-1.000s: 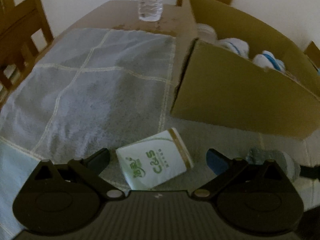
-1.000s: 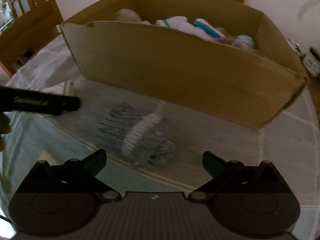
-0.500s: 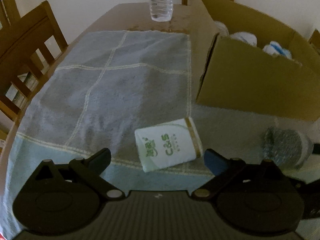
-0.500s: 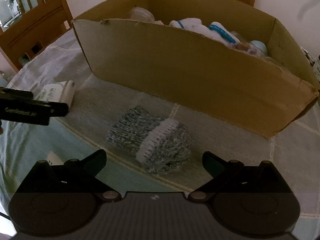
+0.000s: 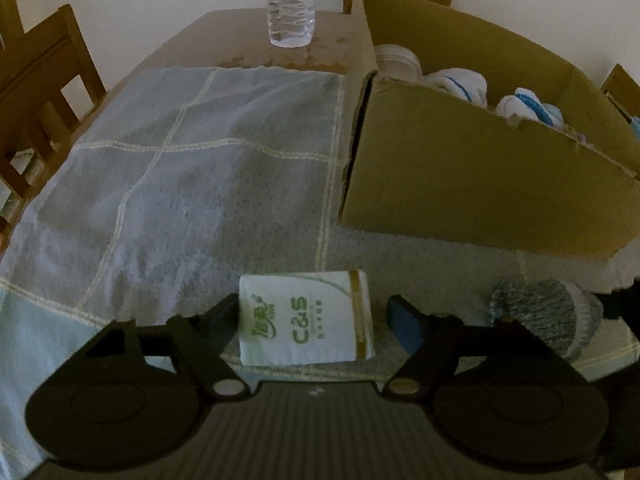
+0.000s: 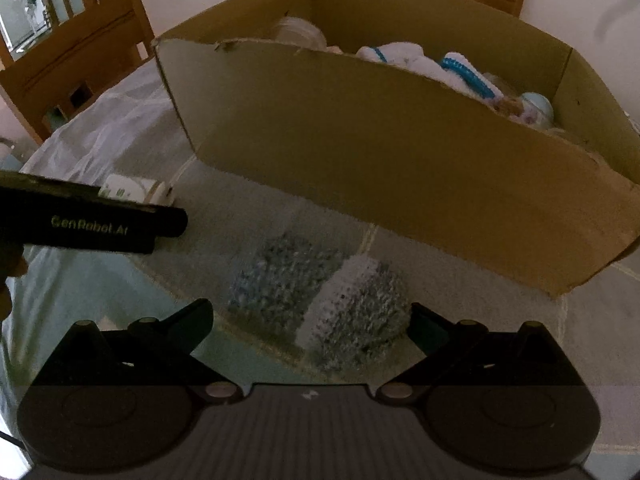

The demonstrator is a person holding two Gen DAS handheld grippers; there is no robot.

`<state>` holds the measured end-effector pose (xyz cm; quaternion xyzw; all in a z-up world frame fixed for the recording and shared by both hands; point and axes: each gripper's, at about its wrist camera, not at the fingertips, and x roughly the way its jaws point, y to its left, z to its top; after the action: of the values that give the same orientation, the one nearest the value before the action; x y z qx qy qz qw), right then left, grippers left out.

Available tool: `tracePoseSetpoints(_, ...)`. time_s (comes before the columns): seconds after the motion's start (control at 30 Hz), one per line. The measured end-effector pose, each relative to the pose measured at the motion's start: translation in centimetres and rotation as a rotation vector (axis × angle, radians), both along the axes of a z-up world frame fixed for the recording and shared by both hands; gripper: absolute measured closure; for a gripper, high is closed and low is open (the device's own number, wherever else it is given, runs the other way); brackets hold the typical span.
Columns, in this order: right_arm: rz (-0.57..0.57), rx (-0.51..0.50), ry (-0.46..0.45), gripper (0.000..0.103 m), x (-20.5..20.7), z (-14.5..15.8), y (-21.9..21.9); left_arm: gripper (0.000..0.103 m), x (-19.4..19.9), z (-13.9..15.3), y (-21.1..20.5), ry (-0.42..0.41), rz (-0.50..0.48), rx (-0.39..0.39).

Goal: Organize objects
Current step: 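Grasp the C&S tissue pack with the left tool while the right tool grasps the grey sock, then carry the tissue pack and grey sock over the cardboard box and release both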

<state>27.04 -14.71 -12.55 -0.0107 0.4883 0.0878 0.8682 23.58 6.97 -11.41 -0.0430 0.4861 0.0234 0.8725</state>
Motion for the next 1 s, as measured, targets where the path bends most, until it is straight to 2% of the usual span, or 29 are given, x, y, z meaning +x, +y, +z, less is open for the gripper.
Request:
tracePoseSetpoints(0.07, -0.004, -0.011, -0.001, 0.001, 0.3, -0.1, 0.1, 0.029, -0.1, 0.0, 0.1, -0.001, -0.007, 0.005)
tracePoseSetpoints(0.23, 0.001, -0.059, -0.005, 0.016, 0.2, 0.4, 0.3, 0.037, 0.0, 0.0, 0.5, -0.002, -0.022, 0.016)
tracePoseSetpoints(0.33, 0.006, -0.065, 0.003, 0.019, 0.1, 0.7, 0.2, 0.038, 0.0, 0.2, 0.7, 0.004, -0.041, 0.013)
tracePoseSetpoints(0.57, 0.032, -0.072, 0.011, 0.021, -0.3, 2.2, -0.1, 0.038, -0.2, 1.4, 0.7, 0.014, -0.111, 0.019)
tracePoseSetpoints(1.0, 0.069, -0.009, 0.042, 0.021, -1.2, 7.1, -2.5, 0.039, -0.8, 6.6, 0.3, -0.003, -0.281, 0.004)
